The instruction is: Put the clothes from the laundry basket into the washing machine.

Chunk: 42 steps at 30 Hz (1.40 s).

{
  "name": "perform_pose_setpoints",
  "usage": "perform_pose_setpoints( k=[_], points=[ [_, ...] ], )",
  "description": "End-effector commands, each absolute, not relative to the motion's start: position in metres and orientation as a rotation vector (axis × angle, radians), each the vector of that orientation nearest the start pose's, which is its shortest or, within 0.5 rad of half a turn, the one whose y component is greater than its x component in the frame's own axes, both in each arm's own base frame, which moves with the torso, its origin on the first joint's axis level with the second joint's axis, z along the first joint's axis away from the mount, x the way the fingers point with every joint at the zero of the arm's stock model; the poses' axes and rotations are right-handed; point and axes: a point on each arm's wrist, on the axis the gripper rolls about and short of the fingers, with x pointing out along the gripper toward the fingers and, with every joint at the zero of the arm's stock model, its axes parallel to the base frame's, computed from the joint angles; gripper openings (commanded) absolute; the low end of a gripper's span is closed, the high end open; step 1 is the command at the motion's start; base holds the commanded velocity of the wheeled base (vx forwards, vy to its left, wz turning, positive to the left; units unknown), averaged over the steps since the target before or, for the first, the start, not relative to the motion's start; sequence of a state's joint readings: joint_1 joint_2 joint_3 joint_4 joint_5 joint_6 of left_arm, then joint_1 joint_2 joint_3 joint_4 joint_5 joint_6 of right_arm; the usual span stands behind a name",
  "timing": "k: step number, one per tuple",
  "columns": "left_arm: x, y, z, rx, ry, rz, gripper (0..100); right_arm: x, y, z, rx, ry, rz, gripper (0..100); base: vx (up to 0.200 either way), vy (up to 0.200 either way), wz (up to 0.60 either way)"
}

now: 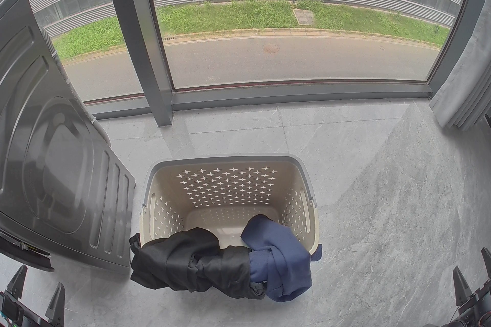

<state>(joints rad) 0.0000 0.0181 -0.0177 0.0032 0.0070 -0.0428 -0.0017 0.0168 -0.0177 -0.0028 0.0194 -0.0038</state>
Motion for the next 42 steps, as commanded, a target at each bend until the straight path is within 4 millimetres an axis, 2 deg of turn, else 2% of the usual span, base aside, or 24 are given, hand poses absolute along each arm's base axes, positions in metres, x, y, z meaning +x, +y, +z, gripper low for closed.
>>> perform_pose_setpoints(
  k=[1,5,14,20,26,35,42],
  points=[
    [-0.0227,0.0002,0.0761,-0.043,0.004,0.008,100,-0.0227,0.0005,0.0758,-0.005,-0.002,0.018,100,0.2,0.0,0.0],
    [-0.0226,0.0002,0.0757,-0.043,0.006,0.008,100,-0.0227,0.0005,0.0758,-0.005,-0.002,0.018,100,0.2,0.0,0.0],
    [-0.0227,0.0002,0.0761,-0.043,0.004,0.008,100,-0.0227,0.0005,0.0758,-0.005,-0.002,0.018,100,0.0,0.0,0.0],
    [-0.0227,0.0002,0.0761,-0.043,0.004,0.008,100,-0.0227,0.0005,0.0758,-0.005,-0.002,0.018,100,0.2,0.0,0.0],
    [-0.0227,0.0002,0.0761,-0.043,0.004,0.008,100,-0.0227,0.0005,0.0758,-0.005,-0.002,0.018,100,0.0,0.0,0.0],
    [-0.0227,0.0002,0.0761,-0.043,0.004,0.008,100,-0.0227,0.0005,0.0758,-0.005,-0.002,0.018,100,0.2,0.0,0.0],
    [-0.0227,0.0002,0.0761,-0.043,0.004,0.008,100,-0.0227,0.0005,0.0758,-0.005,-0.002,0.018,100,0.0,0.0,0.0]
  ],
)
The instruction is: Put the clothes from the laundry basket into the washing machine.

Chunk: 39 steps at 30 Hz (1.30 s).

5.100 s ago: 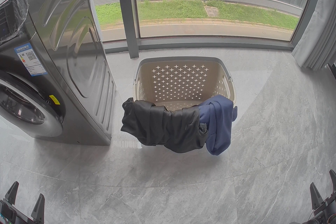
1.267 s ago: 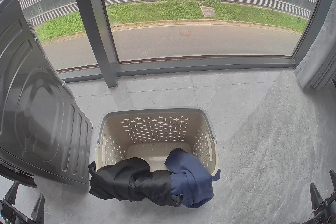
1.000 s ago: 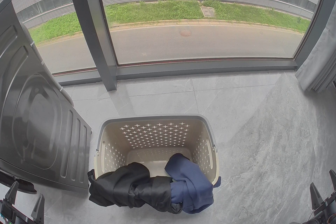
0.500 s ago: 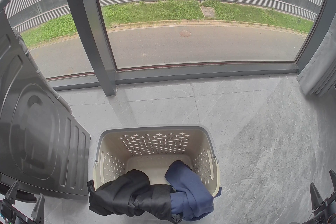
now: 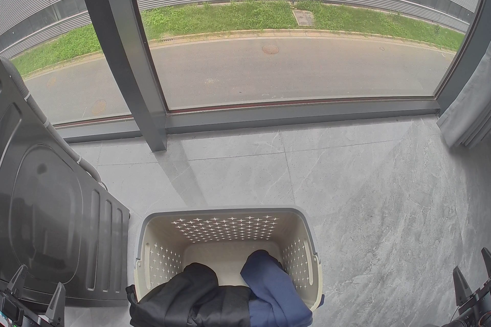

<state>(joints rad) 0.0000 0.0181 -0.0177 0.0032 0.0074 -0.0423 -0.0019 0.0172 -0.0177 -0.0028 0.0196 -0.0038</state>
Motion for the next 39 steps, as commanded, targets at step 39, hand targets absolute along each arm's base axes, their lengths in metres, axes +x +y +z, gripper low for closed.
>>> perform_pose_setpoints(
  k=[39],
  points=[
    [-0.0227,0.0002,0.0761,-0.043,0.004,0.008,100,-0.0227,0.0005,0.0758,-0.005,-0.002,0.018,100,0.062,0.0,0.0]
  ],
)
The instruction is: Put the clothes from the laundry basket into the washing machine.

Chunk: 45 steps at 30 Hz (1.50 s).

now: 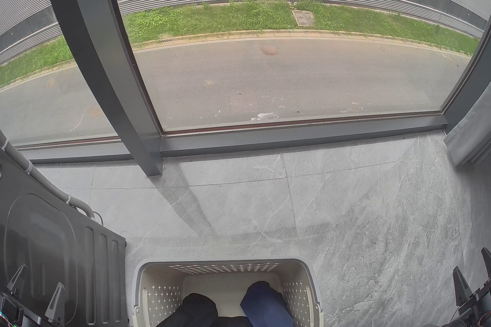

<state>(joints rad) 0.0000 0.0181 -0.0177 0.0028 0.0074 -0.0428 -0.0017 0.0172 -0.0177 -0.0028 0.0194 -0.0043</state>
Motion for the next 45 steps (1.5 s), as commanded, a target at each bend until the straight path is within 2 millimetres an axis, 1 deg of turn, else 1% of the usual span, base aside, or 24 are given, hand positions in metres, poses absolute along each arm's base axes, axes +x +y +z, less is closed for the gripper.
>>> perform_pose_setpoints(
  k=[1,23,45],
  points=[
    [-0.0227,0.0002,0.0761,-0.043,0.004,0.008,100,-0.0227,0.0005,0.0758,-0.005,-0.002,0.018,100,0.0,0.0,0.0],
    [-0.0227,0.0001,0.0761,-0.043,0.004,0.009,100,-0.0227,0.0005,0.0758,-0.005,-0.002,0.018,100,0.0,0.0,0.0],
    [-0.0227,0.0002,0.0761,-0.041,0.004,0.008,100,-0.0228,0.0004,0.0758,-0.005,-0.003,0.023,100,-0.2,0.0,0.0]
  ],
)
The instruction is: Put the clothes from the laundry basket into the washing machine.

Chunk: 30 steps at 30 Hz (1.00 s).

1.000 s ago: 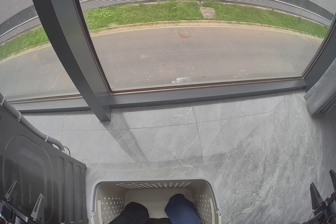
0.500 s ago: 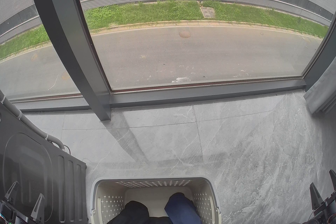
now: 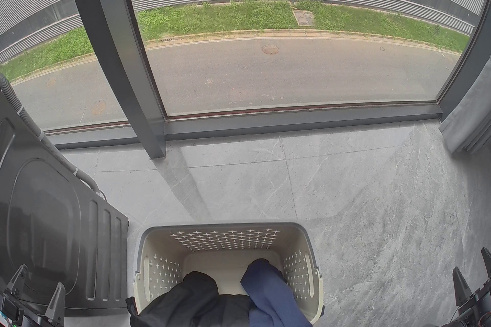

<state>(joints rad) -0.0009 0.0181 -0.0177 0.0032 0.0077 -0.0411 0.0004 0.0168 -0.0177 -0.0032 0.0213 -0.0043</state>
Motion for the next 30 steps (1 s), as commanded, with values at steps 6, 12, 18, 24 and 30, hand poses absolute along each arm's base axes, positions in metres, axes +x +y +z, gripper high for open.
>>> perform_pose_setpoints(
  k=[6,12,18,24,30],
  points=[
    [-0.0227,0.0002,0.0761,-0.041,0.004,0.008,100,-0.0228,0.0004,0.0758,-0.005,-0.003,0.023,100,-0.2,0.0,0.0],
    [-0.0227,0.0002,0.0761,-0.041,0.004,0.008,100,-0.0228,0.0004,0.0758,-0.005,-0.003,0.023,100,-0.2,0.0,0.0],
    [-0.0227,0.0002,0.0761,-0.041,0.004,0.008,100,-0.0228,0.0004,0.0758,-0.005,-0.003,0.023,100,-0.2,0.0,0.0],
    [-0.0227,0.0002,0.0761,-0.041,0.004,0.008,100,-0.0228,0.0004,0.0758,-0.005,-0.003,0.023,100,-0.2,0.0,0.0],
    [-0.0227,0.0002,0.0761,-0.041,0.004,0.008,100,-0.0228,0.0004,0.0758,-0.002,-0.003,0.023,100,-0.2,0.0,0.0]
  ],
)
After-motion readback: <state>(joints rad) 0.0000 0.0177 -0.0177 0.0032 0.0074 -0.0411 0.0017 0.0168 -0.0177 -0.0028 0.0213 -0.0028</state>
